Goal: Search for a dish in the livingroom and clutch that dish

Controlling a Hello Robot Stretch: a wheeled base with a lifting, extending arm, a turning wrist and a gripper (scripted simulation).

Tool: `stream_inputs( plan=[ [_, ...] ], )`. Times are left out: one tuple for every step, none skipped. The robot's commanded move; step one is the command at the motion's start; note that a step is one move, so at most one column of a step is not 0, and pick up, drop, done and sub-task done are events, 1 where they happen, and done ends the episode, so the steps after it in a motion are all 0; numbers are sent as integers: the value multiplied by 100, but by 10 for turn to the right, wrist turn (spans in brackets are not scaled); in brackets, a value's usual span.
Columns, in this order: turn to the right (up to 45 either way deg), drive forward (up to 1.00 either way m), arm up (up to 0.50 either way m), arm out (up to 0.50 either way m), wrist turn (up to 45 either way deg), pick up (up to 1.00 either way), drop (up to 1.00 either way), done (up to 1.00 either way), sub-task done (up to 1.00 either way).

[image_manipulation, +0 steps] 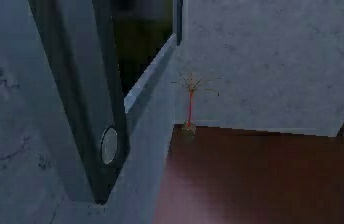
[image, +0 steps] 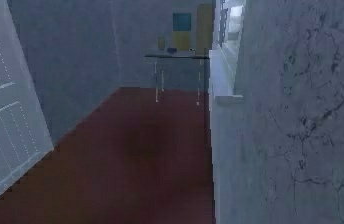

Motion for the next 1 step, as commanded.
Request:
stream_inputs(
  plan=[
    [0,100,0,0,0,0,0,0,0]
  ],
)
